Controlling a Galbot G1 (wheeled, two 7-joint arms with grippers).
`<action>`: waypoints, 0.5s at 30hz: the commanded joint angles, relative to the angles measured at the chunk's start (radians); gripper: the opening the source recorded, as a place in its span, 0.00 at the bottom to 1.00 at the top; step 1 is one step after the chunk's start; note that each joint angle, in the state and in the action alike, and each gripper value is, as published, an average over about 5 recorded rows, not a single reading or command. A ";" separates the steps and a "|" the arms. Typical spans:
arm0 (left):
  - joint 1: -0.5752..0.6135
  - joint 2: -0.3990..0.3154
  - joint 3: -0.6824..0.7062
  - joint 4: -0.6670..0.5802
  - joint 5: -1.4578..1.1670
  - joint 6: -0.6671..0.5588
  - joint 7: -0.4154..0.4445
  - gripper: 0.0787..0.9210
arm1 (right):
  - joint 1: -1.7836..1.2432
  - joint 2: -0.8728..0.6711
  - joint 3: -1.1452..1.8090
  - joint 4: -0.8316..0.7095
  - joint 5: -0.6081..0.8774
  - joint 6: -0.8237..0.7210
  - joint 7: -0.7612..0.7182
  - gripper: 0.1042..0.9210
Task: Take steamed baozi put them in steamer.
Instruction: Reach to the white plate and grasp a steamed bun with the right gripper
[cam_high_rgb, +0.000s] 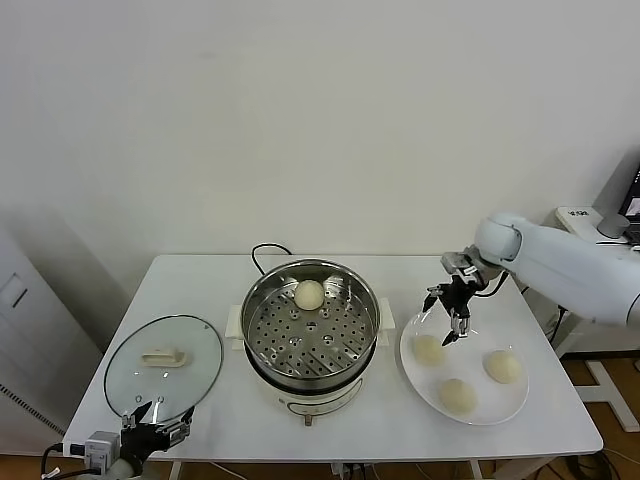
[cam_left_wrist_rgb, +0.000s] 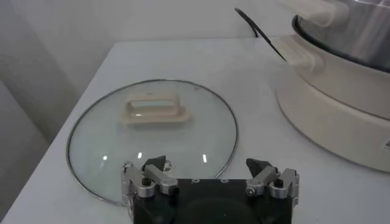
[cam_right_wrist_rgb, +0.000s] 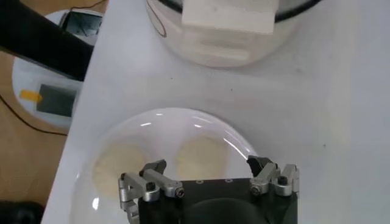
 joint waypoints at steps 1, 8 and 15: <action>0.000 0.000 0.000 0.001 0.000 0.000 0.000 0.88 | -0.123 0.012 0.085 -0.035 -0.064 -0.021 0.049 0.88; 0.001 -0.002 -0.001 0.000 0.001 0.001 0.000 0.88 | -0.152 0.014 0.114 -0.049 -0.098 -0.023 0.064 0.88; 0.001 -0.002 -0.001 0.001 0.001 0.002 0.000 0.88 | -0.177 0.021 0.137 -0.055 -0.105 -0.029 0.077 0.87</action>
